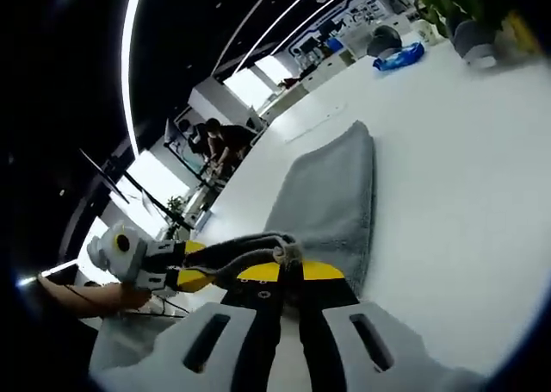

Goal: Fold the towel on the table until its edges align and the towel forms a compact rectangular stack.

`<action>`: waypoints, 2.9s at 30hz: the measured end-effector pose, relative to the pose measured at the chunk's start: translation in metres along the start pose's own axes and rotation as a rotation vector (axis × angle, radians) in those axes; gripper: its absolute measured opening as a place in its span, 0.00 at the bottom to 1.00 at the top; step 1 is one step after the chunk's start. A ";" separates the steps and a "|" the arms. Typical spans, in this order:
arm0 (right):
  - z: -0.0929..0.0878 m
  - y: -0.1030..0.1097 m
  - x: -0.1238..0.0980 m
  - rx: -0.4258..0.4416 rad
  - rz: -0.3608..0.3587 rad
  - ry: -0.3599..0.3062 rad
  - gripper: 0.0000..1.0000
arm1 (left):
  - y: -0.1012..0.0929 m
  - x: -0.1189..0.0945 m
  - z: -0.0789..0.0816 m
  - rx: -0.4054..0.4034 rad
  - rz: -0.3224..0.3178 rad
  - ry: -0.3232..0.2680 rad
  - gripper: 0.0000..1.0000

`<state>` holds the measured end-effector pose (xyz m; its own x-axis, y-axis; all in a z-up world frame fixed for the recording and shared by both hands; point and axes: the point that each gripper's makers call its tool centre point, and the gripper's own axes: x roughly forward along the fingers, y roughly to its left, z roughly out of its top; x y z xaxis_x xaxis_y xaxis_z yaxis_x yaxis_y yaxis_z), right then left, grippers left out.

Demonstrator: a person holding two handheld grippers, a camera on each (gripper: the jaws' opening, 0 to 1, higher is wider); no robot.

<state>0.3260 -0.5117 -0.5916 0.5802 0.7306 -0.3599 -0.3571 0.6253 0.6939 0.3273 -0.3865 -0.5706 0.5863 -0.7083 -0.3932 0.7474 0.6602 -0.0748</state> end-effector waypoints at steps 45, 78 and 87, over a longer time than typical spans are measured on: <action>0.047 0.070 -0.026 -0.070 0.261 -0.183 0.03 | 0.028 -0.056 0.071 -0.371 -0.075 -0.352 0.00; 0.027 0.136 -0.067 -0.202 0.374 -0.063 0.03 | -0.042 -0.139 0.094 -0.218 -0.179 -0.294 0.00; 0.024 0.100 -0.026 -0.086 0.315 0.073 0.03 | -0.009 -0.111 0.070 -0.291 -0.140 -0.185 0.00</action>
<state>0.2930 -0.4747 -0.4974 0.3787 0.9074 -0.1824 -0.5729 0.3846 0.7237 0.2774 -0.3317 -0.4627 0.5510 -0.8126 -0.1900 0.7201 0.5781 -0.3837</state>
